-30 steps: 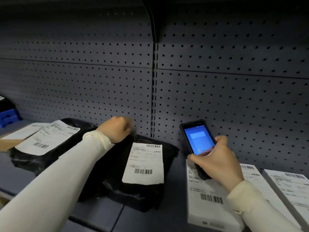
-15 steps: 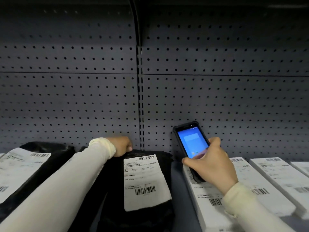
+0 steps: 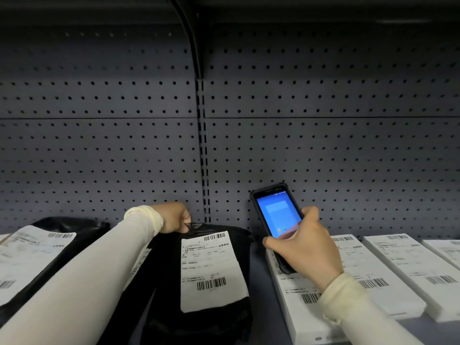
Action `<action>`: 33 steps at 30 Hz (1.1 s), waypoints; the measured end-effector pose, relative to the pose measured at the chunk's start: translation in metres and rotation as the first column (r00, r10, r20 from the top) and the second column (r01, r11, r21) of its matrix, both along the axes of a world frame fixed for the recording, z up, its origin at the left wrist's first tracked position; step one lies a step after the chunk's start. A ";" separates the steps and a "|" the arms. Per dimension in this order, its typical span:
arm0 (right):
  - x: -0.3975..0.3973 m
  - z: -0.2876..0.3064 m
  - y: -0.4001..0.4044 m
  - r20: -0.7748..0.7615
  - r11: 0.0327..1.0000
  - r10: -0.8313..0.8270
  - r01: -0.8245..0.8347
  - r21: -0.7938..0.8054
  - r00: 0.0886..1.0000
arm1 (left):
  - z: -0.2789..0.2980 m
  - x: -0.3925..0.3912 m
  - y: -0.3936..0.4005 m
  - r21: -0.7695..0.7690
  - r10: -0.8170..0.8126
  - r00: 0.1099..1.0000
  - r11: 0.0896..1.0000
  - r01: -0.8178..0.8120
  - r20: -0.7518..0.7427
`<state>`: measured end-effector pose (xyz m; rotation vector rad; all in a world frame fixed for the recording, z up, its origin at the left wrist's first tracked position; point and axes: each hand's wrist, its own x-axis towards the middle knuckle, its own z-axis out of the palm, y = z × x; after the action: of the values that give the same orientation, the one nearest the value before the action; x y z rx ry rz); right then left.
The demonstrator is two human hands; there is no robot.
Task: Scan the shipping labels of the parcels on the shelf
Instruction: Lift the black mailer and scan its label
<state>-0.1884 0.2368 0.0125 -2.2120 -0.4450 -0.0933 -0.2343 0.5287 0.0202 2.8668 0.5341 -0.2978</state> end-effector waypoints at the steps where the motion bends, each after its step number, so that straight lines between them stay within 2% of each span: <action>1: 0.001 0.000 0.000 -0.001 1.000 0.001 -0.001 0.002 1.000 | 0.002 -0.001 -0.002 -0.021 0.000 1.000 1.000 0.001 0.030; 7: 0.005 0.002 -0.003 0.000 1.000 0.022 -0.022 -0.013 1.000 | 0.018 -0.010 -0.012 -0.163 0.013 0.982 0.986 0.018 0.188; 12: 0.008 0.003 -0.009 -0.007 0.999 0.034 -0.035 -0.013 0.999 | 0.025 -0.020 -0.015 -0.481 0.170 0.971 0.874 -0.070 0.166; 16: 0.006 0.003 -0.014 0.000 0.999 0.045 -0.045 -0.018 0.999 | 0.028 -0.030 -0.020 -0.525 0.207 0.962 0.847 -0.084 0.180; 21: 0.004 0.011 -0.019 0.003 0.996 0.078 -0.078 -0.033 0.997 | 0.032 -0.033 -0.029 -0.616 0.290 0.892 0.788 -0.017 0.346; 33: -0.008 0.031 -0.031 0.035 0.989 0.144 -0.142 -0.031 0.989 | 0.046 -0.043 -0.047 -0.442 0.351 0.633 0.897 -0.015 0.690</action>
<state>-0.1966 0.2056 0.0440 -2.2022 -0.6279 -0.0519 -0.2770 0.4819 0.0661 2.1979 0.5027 0.7408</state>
